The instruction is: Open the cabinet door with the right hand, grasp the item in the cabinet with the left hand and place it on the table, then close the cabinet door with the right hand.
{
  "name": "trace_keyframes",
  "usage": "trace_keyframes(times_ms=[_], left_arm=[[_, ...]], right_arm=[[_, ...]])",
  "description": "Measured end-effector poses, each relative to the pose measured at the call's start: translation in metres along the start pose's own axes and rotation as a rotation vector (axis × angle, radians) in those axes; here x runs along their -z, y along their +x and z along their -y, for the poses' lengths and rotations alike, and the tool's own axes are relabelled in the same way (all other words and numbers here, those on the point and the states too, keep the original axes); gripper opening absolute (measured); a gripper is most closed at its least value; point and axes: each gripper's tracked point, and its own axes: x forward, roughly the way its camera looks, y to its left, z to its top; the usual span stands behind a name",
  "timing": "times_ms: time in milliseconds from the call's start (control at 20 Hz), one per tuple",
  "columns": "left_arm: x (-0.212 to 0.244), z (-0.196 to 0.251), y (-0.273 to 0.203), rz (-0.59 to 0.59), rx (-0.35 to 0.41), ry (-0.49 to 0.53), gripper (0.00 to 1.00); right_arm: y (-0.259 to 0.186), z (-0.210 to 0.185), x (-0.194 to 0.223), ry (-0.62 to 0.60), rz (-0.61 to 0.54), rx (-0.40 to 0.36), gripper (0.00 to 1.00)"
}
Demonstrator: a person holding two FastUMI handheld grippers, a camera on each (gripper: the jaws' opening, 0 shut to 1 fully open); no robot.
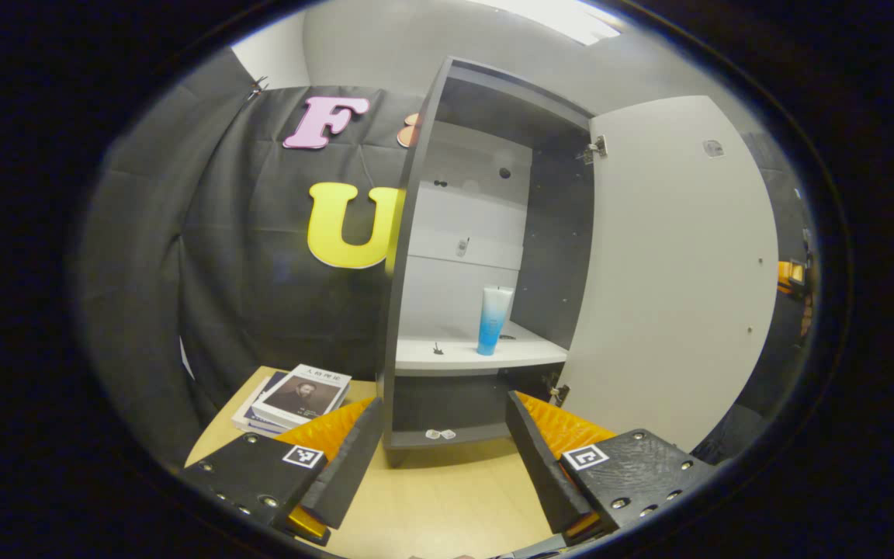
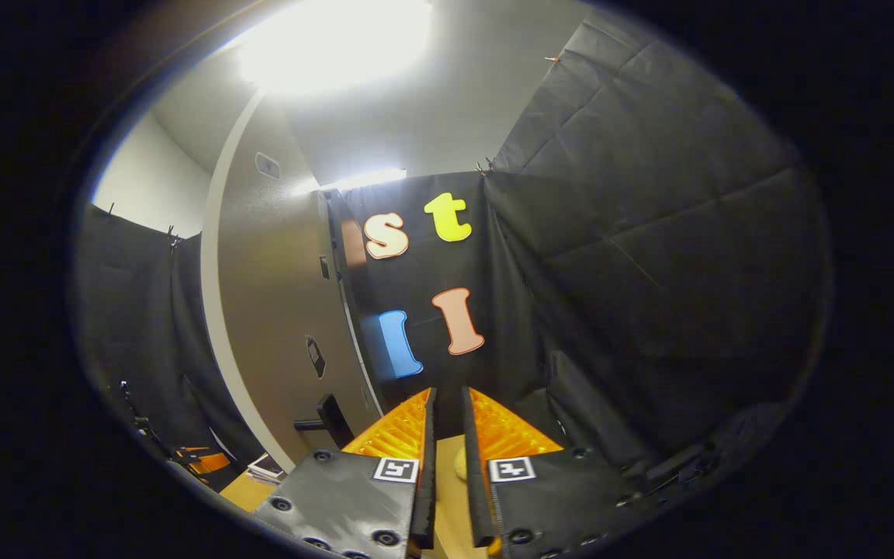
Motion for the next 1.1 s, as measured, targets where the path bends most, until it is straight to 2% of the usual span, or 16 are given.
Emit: trace_keyframes(times_ms=[50,150,250,300,350,400,450,500,550,650,800,850,1050,1100], left_arm=[[-0.005,0.005,0.006,0.003,0.013,-0.007,0.96],[-0.018,0.016,0.02,0.017,0.046,-0.02,0.96],[-0.031,0.02,0.035,0.019,0.058,-0.007,0.94],[-0.033,0.023,0.045,0.015,0.06,0.002,0.92],[-0.035,0.027,0.056,0.013,0.065,0.007,0.93],[-0.039,0.034,0.071,0.015,0.076,0.008,0.93],[-0.042,0.04,0.081,0.017,0.089,0.011,0.94],[-0.046,0.044,0.092,0.019,0.099,0.02,0.95],[-0.05,0.049,0.103,0.02,0.108,0.025,0.95],[-0.055,0.055,0.128,0.02,0.124,0.036,0.96],[-0.065,0.063,0.168,-0.006,0.137,0.076,0.95],[-0.066,0.064,0.181,-0.01,0.131,0.083,0.92],[-0.059,0.068,0.222,-0.023,0.128,0.071,0.96],[-0.057,0.072,0.233,-0.025,0.134,0.066,0.93]], right_arm=[[0.001,0.006,0.001,0.013,-0.003,0.019,0.25],[0.011,0.017,-0.009,0.003,0.035,0.056,0.36],[0.021,0.033,-0.012,-0.012,0.057,0.113,0.67],[0.022,0.037,-0.008,-0.009,0.048,0.125,0.93],[0.026,0.043,-0.004,-0.008,0.034,0.141,0.94],[0.028,0.048,-0.002,-0.014,0.022,0.152,0.85],[0.03,0.053,0.001,-0.026,0.012,0.163,0.95],[0.032,0.061,0.003,-0.044,0.011,0.189,0.92],[0.032,0.072,0.001,-0.069,0.026,0.225,0.98],[0.037,0.083,0.001,-0.092,0.044,0.255,0.98],[0.048,0.094,0.008,-0.061,0.025,0.265,0.98],[0.052,0.098,0.01,-0.05,0.021,0.265,0.98],[0.067,0.122,0.016,-0.073,0.002,0.3,0.98],[0.068,0.128,0.018,-0.082,-0.006,0.312,0.98]])
